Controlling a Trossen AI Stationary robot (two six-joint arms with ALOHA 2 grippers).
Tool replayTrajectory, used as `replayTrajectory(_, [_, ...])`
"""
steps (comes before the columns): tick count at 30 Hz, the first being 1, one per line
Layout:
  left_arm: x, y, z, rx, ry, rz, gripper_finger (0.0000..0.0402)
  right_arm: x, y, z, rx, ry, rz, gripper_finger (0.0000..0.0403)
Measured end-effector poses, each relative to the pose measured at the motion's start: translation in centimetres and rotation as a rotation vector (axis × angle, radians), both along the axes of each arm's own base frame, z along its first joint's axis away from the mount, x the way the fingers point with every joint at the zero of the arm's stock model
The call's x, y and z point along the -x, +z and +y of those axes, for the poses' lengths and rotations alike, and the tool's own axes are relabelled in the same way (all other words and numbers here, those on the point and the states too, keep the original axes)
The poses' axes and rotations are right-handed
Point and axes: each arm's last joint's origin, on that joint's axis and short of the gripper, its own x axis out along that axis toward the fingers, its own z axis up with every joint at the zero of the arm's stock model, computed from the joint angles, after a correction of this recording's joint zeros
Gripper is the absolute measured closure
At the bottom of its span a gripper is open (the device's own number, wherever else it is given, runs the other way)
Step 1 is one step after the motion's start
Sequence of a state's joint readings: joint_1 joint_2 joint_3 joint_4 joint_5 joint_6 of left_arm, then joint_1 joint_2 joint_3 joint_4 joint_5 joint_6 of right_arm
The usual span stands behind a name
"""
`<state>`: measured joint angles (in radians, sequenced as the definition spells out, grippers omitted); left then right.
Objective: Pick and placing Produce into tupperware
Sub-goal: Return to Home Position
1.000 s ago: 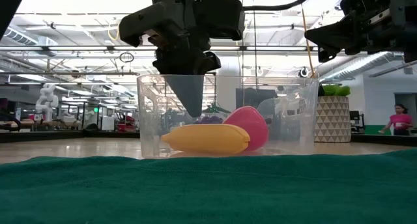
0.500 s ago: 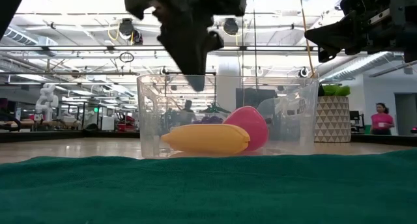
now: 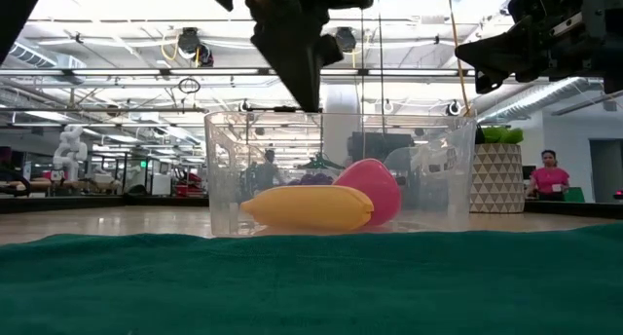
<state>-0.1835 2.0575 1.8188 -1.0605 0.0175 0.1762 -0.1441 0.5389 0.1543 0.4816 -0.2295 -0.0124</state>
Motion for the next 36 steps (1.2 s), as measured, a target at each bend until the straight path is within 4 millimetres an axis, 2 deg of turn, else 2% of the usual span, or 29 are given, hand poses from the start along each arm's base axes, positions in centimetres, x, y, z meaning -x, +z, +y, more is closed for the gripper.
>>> replayTrajectory(11, [-0.7,2.8,0.2,0.018,-0.031,-0.093,0.0395,0.0,0.0,0.0,-0.001,0.000,0.002,0.0403])
replayTrajectory(23, [1.8,8.3,0.7,0.029,-0.031,-0.248,0.0399,0.0,-0.1,0.0,-0.002,0.000,0.008,0.0403])
replayTrajectory(36, [4.8,12.6,2.1,0.018,-0.011,-0.357,0.0397,0.0,-0.1,0.0,-0.001,0.000,0.007,0.0403])
